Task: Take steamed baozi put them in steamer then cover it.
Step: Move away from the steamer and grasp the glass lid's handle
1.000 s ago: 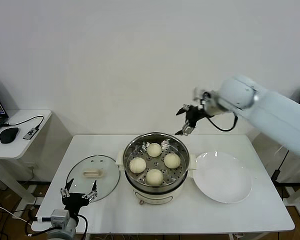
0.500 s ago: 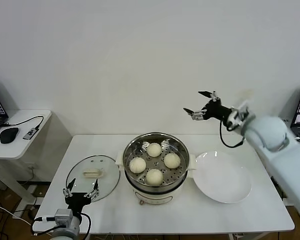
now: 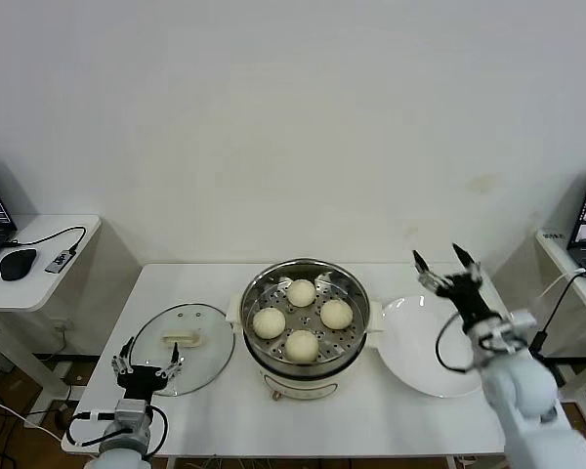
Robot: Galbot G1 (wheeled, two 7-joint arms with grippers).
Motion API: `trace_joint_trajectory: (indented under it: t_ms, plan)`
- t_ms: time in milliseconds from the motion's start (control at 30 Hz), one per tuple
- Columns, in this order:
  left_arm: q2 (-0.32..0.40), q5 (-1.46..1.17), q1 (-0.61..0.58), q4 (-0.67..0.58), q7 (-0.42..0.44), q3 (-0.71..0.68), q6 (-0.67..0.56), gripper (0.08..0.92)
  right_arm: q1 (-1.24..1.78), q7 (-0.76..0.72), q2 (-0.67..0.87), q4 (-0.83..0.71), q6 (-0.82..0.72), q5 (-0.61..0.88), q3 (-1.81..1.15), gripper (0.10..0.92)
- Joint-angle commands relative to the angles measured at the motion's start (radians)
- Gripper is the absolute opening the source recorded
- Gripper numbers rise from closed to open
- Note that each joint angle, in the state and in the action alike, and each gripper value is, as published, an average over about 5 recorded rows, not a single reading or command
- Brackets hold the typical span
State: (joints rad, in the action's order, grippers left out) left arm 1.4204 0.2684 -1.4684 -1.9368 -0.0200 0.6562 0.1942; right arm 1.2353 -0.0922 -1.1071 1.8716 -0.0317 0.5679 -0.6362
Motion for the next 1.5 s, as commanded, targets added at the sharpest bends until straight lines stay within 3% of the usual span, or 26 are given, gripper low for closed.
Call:
trace_joint_trajectory:
  t_ms: [33,100,200,367,533,933,1500]
  plan:
    - [-0.046,0.723,0.090,0.151,-0.123,-0.026,-0.109,0.823,0.250,0.060,-0.113,0.060,0.097,0.022,-0.147,0.823]
    - [-0.065,0.905,0.099,0.190,-0.210,-0.048,-0.110,0.823,0.249,0.059,-0.116,0.062,0.097,0.016,-0.148,0.823]
    - [-0.114,1.049,0.089,0.218,-0.264,-0.088,-0.104,0.823,0.248,0.057,-0.119,0.059,0.099,0.008,-0.148,0.823]
    - [-0.171,1.068,0.081,0.254,-0.246,-0.132,-0.066,0.823,0.251,0.049,-0.110,0.049,0.107,0.002,-0.152,0.823]
    - [-0.164,1.077,0.100,0.313,-0.240,-0.117,-0.152,0.823,0.259,0.044,-0.091,0.037,0.098,0.010,-0.145,0.823]
    - [-0.154,1.086,0.132,0.316,-0.094,-0.135,-0.068,0.823,0.265,0.033,-0.106,0.031,0.044,0.004,-0.119,0.823]
    - [-0.145,1.114,0.181,0.396,-0.091,-0.135,-0.113,0.823,0.264,0.031,-0.119,0.011,0.067,-0.025,-0.122,0.823]
